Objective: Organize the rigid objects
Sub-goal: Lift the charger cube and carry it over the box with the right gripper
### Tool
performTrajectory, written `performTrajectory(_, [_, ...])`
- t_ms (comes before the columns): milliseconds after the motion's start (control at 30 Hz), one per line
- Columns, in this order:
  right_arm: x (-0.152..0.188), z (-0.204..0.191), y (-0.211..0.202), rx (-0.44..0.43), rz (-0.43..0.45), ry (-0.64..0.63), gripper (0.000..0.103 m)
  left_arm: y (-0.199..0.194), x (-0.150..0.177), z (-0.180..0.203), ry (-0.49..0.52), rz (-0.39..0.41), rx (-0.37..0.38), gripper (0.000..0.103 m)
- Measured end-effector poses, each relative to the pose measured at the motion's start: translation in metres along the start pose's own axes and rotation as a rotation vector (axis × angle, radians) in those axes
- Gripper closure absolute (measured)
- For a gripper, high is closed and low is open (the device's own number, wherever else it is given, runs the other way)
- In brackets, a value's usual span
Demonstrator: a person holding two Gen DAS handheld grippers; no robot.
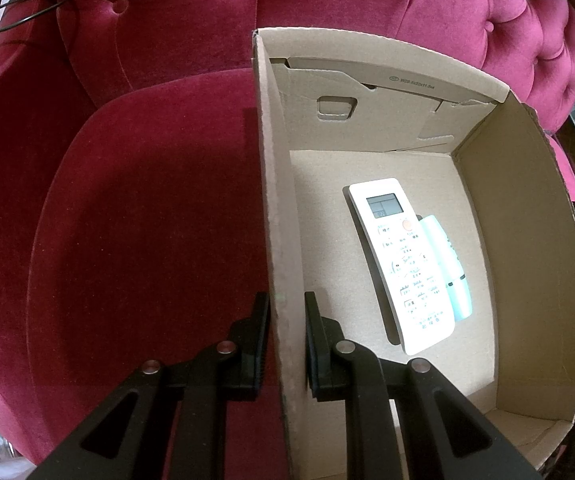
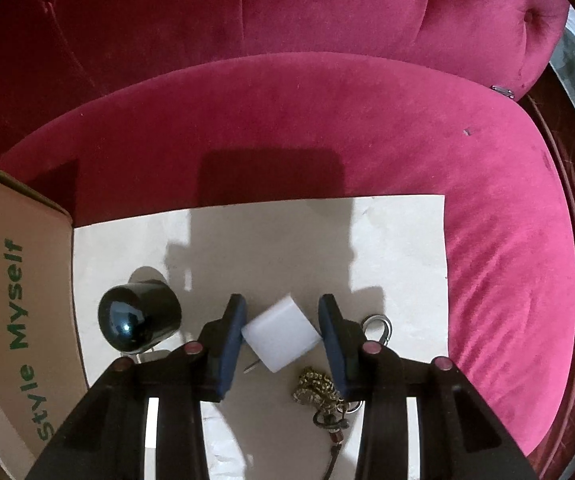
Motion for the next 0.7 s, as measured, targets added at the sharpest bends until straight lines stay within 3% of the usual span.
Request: performTrajectory(700, [0.013,-0.027,-0.069,-0.006,0.043,-0.033,0.063,0.0,0.0,-0.002,-0.005,0.002,0.003,0.086])
Point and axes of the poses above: each gripper's, at about its wrist camera, not at the fingertips, and y roughly the way its jaws point, z to its right, x to its underside, the point moved 1 cm from there along y, roughly the way its jaws point, and after that the axes turned 12 degrees about -y, right-handed, at the moved point
